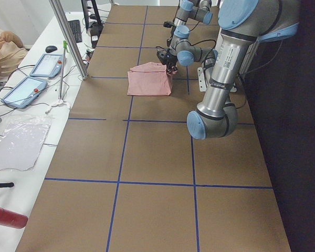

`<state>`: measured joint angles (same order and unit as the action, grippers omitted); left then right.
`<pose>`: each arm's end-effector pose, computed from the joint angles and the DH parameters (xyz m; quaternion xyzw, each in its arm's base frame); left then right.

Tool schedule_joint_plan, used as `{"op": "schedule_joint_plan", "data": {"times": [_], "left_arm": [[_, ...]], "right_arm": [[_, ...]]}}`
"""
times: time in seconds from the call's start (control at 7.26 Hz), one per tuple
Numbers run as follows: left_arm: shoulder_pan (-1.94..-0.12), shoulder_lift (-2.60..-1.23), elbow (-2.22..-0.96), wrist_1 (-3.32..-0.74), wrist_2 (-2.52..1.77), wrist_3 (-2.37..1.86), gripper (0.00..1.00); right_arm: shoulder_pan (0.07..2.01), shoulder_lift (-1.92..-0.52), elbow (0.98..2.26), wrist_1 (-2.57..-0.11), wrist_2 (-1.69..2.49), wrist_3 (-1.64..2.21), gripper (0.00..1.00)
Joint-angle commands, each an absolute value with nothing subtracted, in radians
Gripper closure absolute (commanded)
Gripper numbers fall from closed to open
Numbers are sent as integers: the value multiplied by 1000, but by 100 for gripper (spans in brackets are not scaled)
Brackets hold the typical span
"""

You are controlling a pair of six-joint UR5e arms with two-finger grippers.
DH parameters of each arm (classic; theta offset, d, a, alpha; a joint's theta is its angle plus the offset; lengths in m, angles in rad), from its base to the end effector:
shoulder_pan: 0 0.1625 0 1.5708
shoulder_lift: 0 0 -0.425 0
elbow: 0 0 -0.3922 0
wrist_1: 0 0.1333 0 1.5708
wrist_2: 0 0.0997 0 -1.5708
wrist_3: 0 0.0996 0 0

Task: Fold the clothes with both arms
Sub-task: 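Grasp the near edge with both grippers and fold it away from the robot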

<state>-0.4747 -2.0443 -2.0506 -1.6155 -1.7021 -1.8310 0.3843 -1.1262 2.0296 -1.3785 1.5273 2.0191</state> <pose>0.4412 -0.3620 0.1907 -0.0062 0.4809 -0.2855 0.8290 -0.4672 -0.3374 0.1950 0.0019 -0.5211 0.3555 0.7760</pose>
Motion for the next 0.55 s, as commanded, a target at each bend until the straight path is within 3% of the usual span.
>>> {"op": "schedule_joint_plan", "data": {"times": [0.0, 0.41], "left_arm": [[-573, -2081, -1886, -1707, -1701, -1734, 100], [-614, -2181, -1631, -1852, -1622, -1669, 100]], "right_arm": [[506, -1010, 1831, -1381, 1572, 1967, 100], [590, -885, 1585, -1344, 1644, 1960, 100]]}}
